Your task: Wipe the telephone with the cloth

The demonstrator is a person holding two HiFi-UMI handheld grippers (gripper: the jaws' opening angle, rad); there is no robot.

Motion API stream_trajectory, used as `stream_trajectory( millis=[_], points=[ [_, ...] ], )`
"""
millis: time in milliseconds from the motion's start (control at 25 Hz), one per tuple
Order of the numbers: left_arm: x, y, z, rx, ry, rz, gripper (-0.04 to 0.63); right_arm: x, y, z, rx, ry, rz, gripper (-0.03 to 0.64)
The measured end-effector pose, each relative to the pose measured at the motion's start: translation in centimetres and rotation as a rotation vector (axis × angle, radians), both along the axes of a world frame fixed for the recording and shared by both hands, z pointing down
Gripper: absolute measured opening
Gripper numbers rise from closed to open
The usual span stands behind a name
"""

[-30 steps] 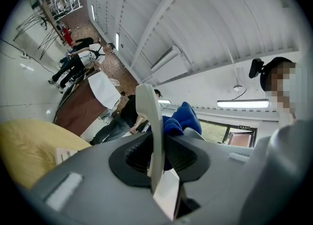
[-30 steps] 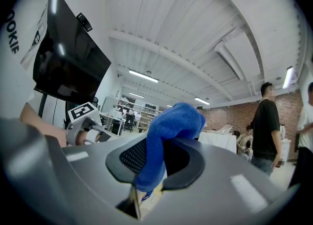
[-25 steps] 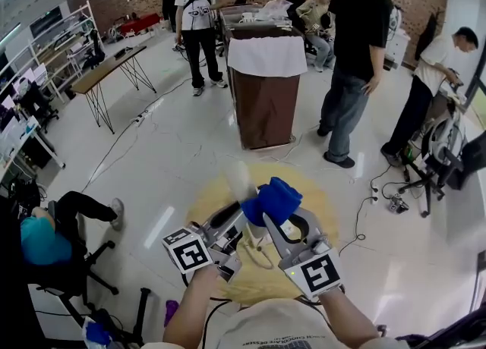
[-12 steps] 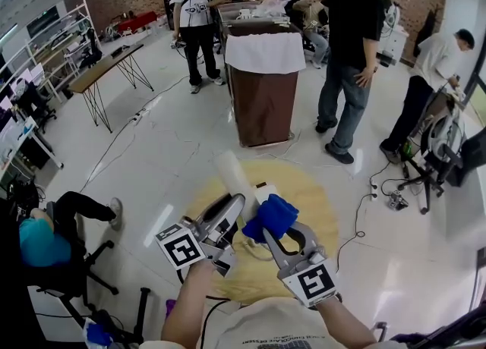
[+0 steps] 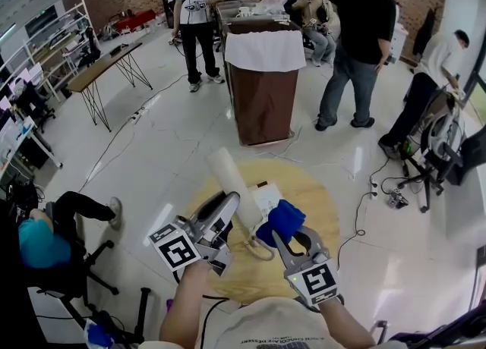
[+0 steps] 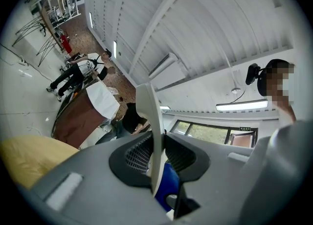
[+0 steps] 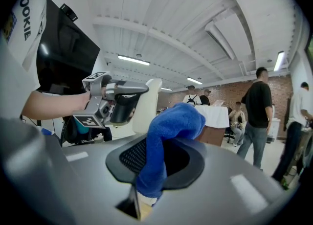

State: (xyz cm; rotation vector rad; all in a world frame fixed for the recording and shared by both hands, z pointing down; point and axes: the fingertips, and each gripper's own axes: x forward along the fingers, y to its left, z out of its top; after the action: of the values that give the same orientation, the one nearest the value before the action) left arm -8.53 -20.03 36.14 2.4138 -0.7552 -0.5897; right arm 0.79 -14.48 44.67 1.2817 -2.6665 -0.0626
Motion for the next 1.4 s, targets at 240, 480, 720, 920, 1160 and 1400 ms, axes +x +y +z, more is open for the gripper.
stream_trajectory(
  millis=[240, 480, 720, 920, 1160, 1400],
  points=[
    [0.8, 0.5, 0.2, 0.006, -0.027, 0.031, 0.074, 0.4, -1.1, -1.0, 0.014, -0.009, 0.021, 0.071],
    [1.7, 1.1, 0.9, 0.011, -0.046, 0.066, 0.074, -0.4, -1.6, -2.4, 0.046, -0.017, 0.004, 0.071],
    [2.2, 1.6, 1.8, -0.015, -0.058, 0.081, 0.074, -0.6, -2.5, -4.3, 0.05, -0.049, -0.005, 0.071],
    [2.7, 1.9, 2.3, -0.025, -0.054, 0.096, 0.074, -1.1, -3.3, -6.0, 0.088, -0.045, -0.031, 0.071],
    [3.3, 2.5, 2.5, -0.025, -0.06, 0.11, 0.074, -1.0, -3.5, -6.8, 0.114, -0.031, -0.033, 0.071],
    [3.7, 3.3, 2.6, -0.024, -0.078, 0.119, 0.074, -1.1, -3.3, -7.5, 0.127, -0.033, -0.036, 0.071]
  ],
)
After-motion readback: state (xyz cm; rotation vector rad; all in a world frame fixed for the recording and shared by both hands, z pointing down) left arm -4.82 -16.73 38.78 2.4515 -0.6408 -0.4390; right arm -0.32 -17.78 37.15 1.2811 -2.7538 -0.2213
